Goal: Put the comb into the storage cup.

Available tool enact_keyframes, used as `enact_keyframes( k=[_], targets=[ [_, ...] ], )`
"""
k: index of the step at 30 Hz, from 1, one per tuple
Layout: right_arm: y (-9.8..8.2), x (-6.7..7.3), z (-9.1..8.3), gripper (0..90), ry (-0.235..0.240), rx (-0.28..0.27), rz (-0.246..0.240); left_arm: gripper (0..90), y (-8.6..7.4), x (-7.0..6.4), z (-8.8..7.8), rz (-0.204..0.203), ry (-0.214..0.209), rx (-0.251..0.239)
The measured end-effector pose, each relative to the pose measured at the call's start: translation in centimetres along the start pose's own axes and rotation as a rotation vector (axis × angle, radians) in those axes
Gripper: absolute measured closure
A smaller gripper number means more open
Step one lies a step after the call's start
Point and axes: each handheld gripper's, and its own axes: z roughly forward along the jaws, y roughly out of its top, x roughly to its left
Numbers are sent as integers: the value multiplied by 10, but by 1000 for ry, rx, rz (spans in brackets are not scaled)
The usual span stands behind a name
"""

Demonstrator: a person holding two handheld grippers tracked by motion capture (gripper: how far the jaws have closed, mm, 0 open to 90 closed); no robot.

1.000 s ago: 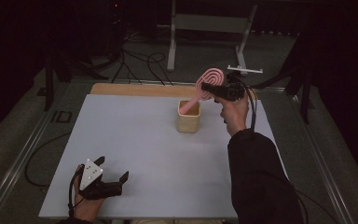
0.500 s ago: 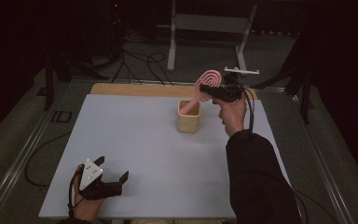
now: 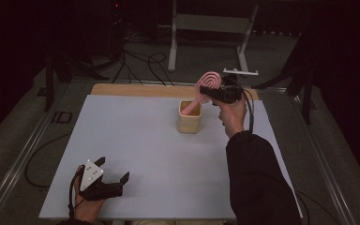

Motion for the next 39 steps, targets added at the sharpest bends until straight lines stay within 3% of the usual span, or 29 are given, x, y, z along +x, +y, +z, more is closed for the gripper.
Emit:
enact_keyframes(
  k=[39],
  targets=[
    [-6,2,13,632,-37,32,-22,1,0,0,0,-2,2,-1]
  ],
)
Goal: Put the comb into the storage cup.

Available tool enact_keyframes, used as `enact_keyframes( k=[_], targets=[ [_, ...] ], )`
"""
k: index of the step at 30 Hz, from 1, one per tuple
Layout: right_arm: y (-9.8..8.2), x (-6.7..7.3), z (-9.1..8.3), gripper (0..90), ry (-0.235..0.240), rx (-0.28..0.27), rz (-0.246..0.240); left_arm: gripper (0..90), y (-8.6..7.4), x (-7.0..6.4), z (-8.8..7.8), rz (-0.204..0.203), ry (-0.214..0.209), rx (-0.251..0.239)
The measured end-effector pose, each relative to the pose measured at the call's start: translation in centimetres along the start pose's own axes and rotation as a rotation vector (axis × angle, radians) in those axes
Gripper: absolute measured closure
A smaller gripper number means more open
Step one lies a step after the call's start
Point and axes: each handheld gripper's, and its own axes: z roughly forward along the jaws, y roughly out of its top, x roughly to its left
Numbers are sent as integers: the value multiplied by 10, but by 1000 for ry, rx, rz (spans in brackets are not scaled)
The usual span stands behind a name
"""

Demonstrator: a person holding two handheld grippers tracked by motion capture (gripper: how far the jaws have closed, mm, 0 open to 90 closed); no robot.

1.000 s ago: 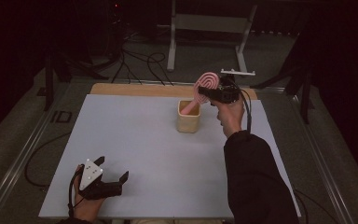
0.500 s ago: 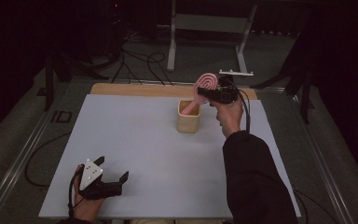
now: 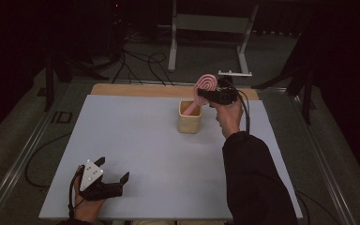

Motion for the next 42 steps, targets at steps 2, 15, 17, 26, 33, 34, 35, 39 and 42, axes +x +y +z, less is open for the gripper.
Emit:
enact_keyframes(
  k=[2,15,17,26,33,34,35,39,42],
  targets=[
    [0,0,1,632,-2,2,0,0,0,0,0,0,0,1],
    [-2,3,6,632,-11,22,-16,0,0,0,0,2,0,2],
    [-2,4,7,632,-12,28,-19,1,0,0,0,-1,0,1],
    [-5,7,12,632,-17,65,-35,1,0,0,0,-1,1,1],
    [-6,7,15,631,-16,81,-37,0,0,0,0,1,1,2],
    [-6,7,15,631,-16,83,-36,1,0,0,0,1,1,2],
    [-6,7,15,631,-16,83,-36,0,0,0,0,1,1,2],
    [-7,8,17,630,-18,90,-40,1,0,0,0,2,2,2],
    [-8,9,18,630,-19,92,-44,0,0,0,0,1,2,2]
  ],
)
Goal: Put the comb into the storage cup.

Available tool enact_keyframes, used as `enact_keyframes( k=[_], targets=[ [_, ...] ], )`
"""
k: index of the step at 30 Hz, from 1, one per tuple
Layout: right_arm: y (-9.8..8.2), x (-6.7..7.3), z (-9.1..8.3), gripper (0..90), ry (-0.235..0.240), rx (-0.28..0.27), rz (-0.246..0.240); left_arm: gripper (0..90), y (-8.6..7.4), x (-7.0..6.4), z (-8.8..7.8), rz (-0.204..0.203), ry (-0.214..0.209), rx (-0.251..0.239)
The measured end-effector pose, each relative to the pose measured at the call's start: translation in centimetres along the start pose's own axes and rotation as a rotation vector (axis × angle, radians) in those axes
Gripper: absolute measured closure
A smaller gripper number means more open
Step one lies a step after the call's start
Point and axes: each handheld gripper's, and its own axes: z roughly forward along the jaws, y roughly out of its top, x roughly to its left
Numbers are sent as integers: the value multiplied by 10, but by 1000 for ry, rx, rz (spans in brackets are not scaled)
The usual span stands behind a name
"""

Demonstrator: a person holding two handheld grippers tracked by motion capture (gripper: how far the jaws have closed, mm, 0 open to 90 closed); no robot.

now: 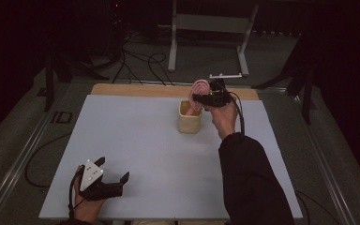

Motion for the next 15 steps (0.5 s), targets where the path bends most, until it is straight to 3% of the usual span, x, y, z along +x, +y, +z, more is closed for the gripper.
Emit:
enact_keyframes(
  k=[15],
  targets=[
    [-1,2,9,627,-7,11,5,0,0,1,-1,-4,-2,-4]
  ],
)
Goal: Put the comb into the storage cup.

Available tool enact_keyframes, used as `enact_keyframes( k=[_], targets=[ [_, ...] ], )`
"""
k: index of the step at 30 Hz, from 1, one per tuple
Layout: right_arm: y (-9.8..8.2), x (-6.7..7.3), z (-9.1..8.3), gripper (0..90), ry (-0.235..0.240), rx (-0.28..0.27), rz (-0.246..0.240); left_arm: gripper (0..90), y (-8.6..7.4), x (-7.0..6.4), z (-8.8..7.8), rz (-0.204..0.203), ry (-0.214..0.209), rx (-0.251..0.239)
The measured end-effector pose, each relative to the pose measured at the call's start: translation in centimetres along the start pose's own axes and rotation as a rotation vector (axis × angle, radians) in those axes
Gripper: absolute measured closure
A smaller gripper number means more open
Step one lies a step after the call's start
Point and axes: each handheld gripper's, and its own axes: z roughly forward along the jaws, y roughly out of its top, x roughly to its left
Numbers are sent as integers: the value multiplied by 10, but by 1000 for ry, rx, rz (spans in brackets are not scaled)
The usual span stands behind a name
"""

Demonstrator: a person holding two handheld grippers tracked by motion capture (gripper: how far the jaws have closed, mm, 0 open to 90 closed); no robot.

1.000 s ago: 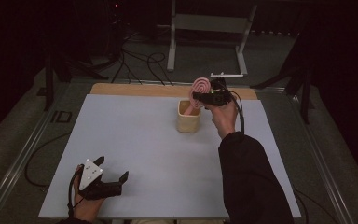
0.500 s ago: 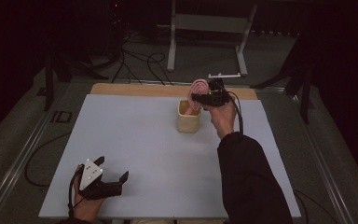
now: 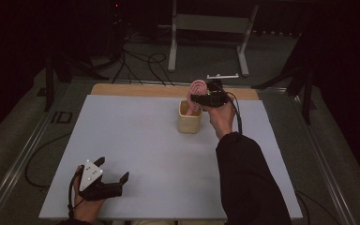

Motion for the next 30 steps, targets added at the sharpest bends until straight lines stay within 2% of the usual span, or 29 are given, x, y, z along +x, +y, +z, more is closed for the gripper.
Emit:
enact_keyframes(
  k=[16,30],
  targets=[
    [-2,1,7,626,1,13,4,1,0,0,0,3,-2,1],
    [-2,1,10,624,2,1,12,1,0,0,0,2,-2,-1]
  ],
)
